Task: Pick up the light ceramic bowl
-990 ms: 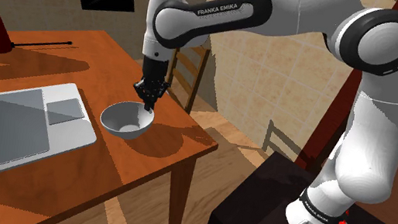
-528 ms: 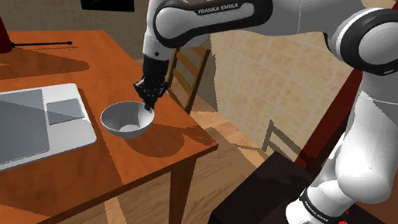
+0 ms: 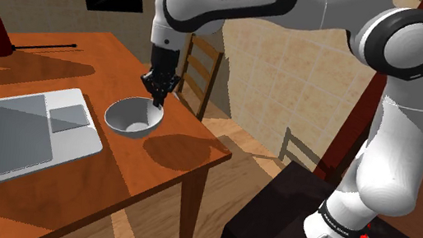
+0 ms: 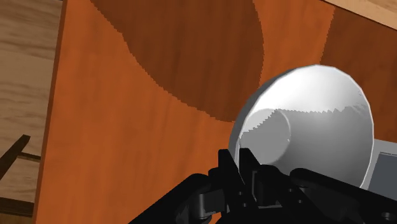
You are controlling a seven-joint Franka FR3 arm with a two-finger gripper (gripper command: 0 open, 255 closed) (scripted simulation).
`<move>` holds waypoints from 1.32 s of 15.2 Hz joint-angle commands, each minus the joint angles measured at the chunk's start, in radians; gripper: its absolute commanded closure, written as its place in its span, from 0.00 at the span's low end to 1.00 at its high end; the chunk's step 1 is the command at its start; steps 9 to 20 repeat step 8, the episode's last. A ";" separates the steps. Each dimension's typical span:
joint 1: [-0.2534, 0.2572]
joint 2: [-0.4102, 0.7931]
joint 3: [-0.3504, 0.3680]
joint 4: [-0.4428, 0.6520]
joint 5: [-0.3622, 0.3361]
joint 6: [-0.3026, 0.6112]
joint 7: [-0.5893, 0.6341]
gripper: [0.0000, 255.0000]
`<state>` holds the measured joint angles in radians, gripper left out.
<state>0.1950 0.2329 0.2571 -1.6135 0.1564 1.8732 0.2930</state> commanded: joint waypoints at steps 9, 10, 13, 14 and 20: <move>0.000 -0.002 0.000 0.093 -0.003 -0.095 0.016 1.00; 0.000 -0.002 0.000 0.093 -0.003 -0.095 0.016 1.00; 0.000 -0.002 0.000 0.093 -0.003 -0.095 0.016 1.00; 0.000 -0.002 0.000 0.093 -0.003 -0.095 0.016 1.00; 0.000 -0.002 0.000 0.093 -0.003 -0.095 0.016 1.00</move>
